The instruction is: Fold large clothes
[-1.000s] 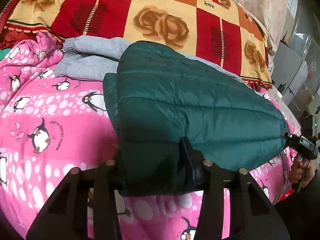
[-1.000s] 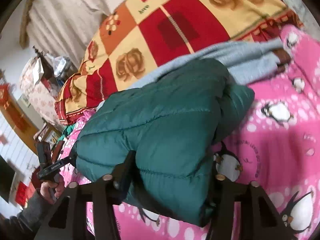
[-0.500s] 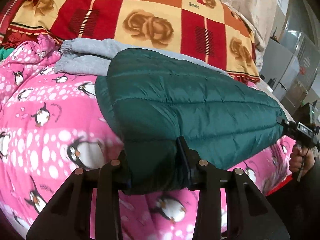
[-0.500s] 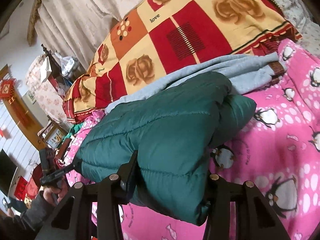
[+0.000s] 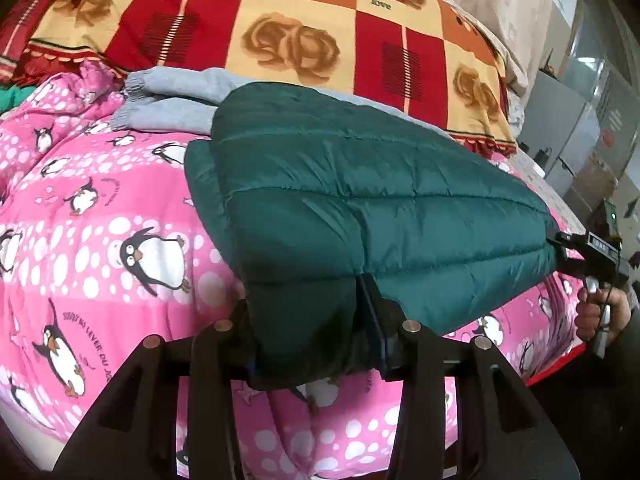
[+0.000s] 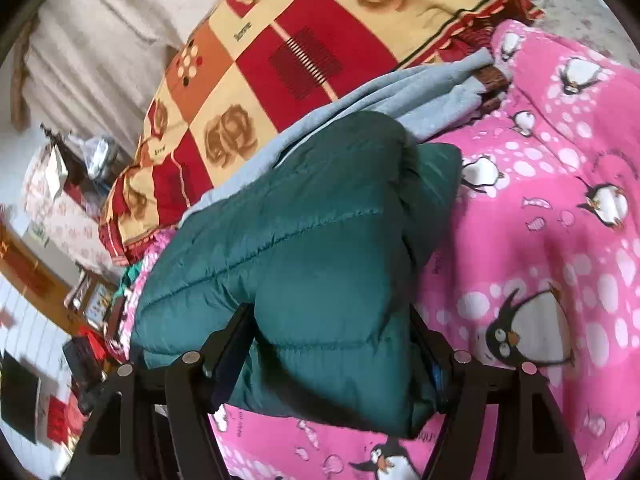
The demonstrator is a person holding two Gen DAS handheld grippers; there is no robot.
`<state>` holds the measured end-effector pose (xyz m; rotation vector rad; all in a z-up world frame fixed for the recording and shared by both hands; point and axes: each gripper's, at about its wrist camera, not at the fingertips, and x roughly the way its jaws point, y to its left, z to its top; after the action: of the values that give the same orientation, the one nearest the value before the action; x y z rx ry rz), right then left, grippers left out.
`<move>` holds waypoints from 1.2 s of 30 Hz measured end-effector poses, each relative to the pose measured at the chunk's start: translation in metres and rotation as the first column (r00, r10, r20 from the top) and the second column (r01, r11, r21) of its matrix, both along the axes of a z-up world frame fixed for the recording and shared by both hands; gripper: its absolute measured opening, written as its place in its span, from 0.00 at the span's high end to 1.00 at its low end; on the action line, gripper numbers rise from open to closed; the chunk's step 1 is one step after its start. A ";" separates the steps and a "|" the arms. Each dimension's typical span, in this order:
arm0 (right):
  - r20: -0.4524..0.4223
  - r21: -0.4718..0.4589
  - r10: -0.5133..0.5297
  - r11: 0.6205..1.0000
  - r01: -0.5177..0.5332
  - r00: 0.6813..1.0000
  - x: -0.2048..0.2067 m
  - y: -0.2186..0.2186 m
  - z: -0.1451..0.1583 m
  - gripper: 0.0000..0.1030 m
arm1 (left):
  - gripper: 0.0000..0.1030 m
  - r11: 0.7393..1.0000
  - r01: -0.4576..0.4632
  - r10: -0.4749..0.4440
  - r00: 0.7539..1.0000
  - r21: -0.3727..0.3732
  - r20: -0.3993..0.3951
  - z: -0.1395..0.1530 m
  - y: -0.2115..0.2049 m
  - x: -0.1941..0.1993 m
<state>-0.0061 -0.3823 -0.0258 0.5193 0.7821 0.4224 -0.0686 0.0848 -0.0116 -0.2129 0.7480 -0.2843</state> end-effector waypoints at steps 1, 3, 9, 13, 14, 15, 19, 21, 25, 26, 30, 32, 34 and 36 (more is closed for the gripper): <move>0.016 0.012 -0.018 1.000 0.018 1.000 -0.005 -0.003 0.005 0.32 | 0.61 1.000 -0.015 0.015 1.000 -0.018 -0.001 0.003 0.004 -0.001; 0.058 0.028 -0.053 0.998 0.051 0.997 -0.015 -0.010 0.017 0.32 | 0.61 0.997 -0.045 0.046 0.999 -0.061 0.015 0.012 0.013 -0.005; 0.267 -0.143 -0.100 0.979 0.142 0.958 -0.032 0.007 0.061 0.32 | 0.60 0.979 -0.171 0.187 0.972 -0.115 0.145 0.049 0.034 -0.018; 0.334 -0.282 -0.057 0.946 0.157 0.941 -0.003 0.041 0.085 0.32 | 0.44 0.979 -0.190 0.200 0.960 -0.069 0.196 0.072 0.025 0.015; 0.320 -0.317 -0.055 0.935 0.162 0.946 0.009 0.049 0.088 0.32 | 0.44 0.981 -0.189 0.193 0.959 -0.040 0.205 0.076 0.019 0.032; 0.313 -0.347 -0.055 0.923 0.168 0.948 0.021 0.056 0.089 0.32 | 0.44 0.981 -0.194 0.192 0.959 -0.010 0.207 0.079 0.014 0.046; 0.256 -0.412 -0.027 0.901 0.134 0.966 0.063 0.075 0.080 0.32 | 0.44 0.966 -0.235 0.217 0.964 0.113 0.153 0.077 -0.003 0.114; 0.207 -0.435 -0.020 0.894 0.110 0.978 0.079 0.079 0.067 0.32 | 0.44 0.952 -0.264 0.251 0.962 0.154 0.104 0.065 -0.003 0.142; 0.097 -0.483 -0.025 0.873 0.069 0.995 0.107 0.084 0.031 0.31 | 0.42 0.932 -0.319 0.330 0.943 0.175 -0.040 0.015 0.004 0.164; 0.085 -0.471 -0.009 0.881 0.048 0.996 0.112 0.084 0.024 0.28 | 0.42 0.932 -0.332 0.341 0.939 0.142 -0.046 0.002 0.008 0.161; 0.039 -0.451 0.026 0.892 -0.006 0.999 0.131 0.084 0.007 0.22 | 0.39 0.926 -0.367 0.371 0.928 0.087 -0.037 -0.009 0.016 0.152; 0.032 -0.465 0.027 0.885 -0.009 0.999 0.133 0.087 0.002 0.22 | 0.38 0.927 -0.366 0.371 0.927 0.075 -0.050 -0.013 0.019 0.154; 0.027 -0.475 0.024 0.880 -0.008 0.999 0.133 0.088 0.001 0.21 | 0.36 0.928 -0.368 0.371 0.927 0.058 -0.060 -0.015 0.022 0.155; 0.015 -0.471 0.022 0.882 -0.012 1.000 0.133 0.088 0.002 0.21 | 0.36 0.929 -0.367 0.370 0.927 0.051 -0.067 -0.015 0.022 0.157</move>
<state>0.1267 -0.2945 -0.0237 0.0504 0.8374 0.2380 0.0888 0.1069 -0.0266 -0.3255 0.7714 0.0969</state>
